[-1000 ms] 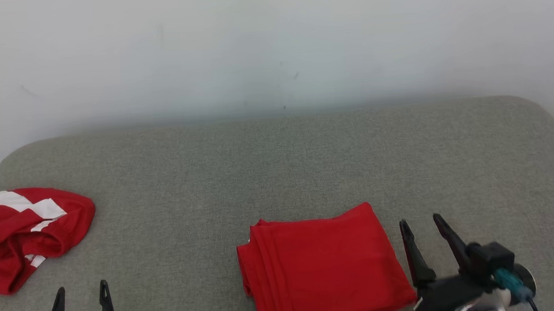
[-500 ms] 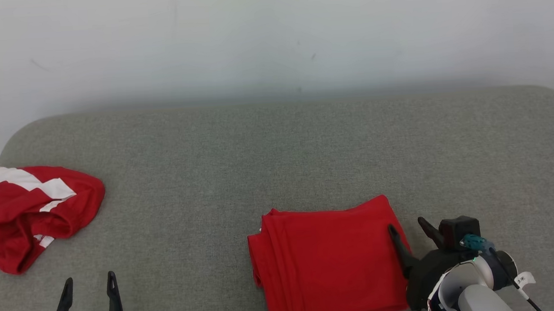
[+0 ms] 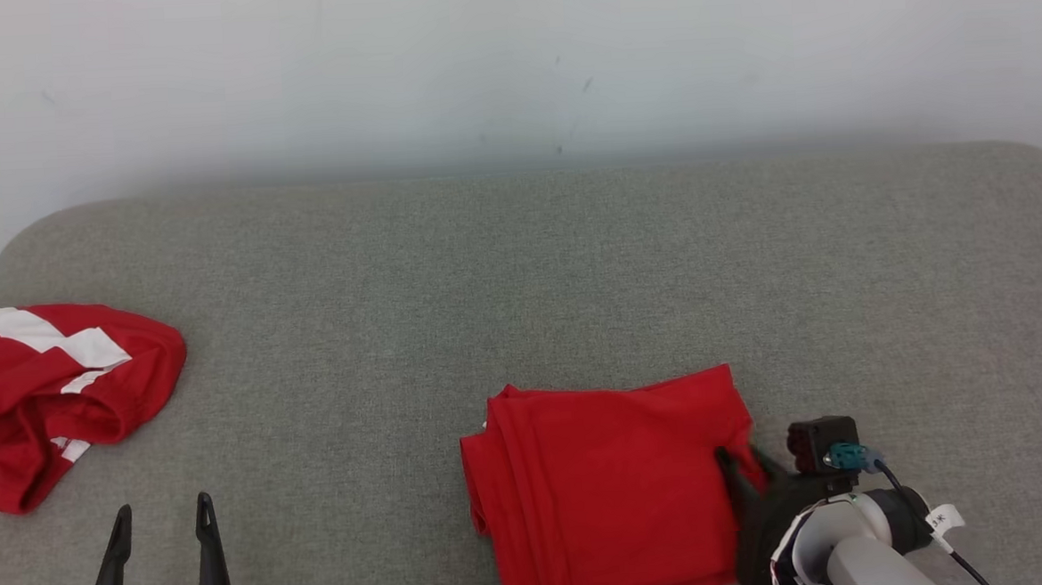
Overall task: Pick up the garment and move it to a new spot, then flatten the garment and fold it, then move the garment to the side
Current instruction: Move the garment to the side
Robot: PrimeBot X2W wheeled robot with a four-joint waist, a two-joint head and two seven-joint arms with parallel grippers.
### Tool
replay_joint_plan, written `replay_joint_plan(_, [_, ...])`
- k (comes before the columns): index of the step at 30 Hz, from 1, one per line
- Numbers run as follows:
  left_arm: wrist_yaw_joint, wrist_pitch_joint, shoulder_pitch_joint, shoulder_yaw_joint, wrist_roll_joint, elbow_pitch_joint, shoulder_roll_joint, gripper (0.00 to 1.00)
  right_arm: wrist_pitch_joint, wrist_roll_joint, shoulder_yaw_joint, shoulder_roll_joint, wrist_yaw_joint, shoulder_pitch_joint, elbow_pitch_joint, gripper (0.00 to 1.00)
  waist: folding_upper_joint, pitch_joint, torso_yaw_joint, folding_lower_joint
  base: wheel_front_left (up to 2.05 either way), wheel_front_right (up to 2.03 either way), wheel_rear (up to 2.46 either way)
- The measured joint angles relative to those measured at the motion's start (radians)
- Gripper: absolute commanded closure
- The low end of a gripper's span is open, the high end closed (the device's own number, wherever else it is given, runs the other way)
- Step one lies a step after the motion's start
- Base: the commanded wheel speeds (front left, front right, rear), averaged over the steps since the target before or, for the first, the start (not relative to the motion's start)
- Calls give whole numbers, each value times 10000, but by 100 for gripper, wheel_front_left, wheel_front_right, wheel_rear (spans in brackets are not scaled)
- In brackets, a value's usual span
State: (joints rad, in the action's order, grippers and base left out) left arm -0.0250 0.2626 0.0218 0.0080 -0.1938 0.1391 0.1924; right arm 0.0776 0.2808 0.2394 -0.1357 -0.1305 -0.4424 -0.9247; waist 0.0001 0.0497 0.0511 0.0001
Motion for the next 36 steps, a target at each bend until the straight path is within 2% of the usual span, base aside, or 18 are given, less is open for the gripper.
replay_joint_plan(6, [73,0,21,48,0,19,-4,0,297,541,546,-130,2,-631,-188,100,0,-38,-81,0,0,0,0])
replay_joint_plan(13, [203,0,-47,-52,4,42,-75,0,430,915,982,-911,2,-2001,-217,100,0,98,-12,-1,0,0,0])
replay_joint_plan(20, [439,2,-531,-186,50,-207,-111,0,280,1053,1191,-2228,2,-3601,-284,100,0,749,-3,0,0,0,0])
replay_joint_plan(29, [780,0,-1685,-290,190,-788,-12,0,190,1049,986,-4564,2,-5089,-349,100,1,2282,-145,2,0,0,0])
replay_joint_plan(36, [867,2,-2087,-194,407,-1434,263,0,4,909,986,-5630,2,-5985,-290,100,1,3472,-322,3,0,0,0])
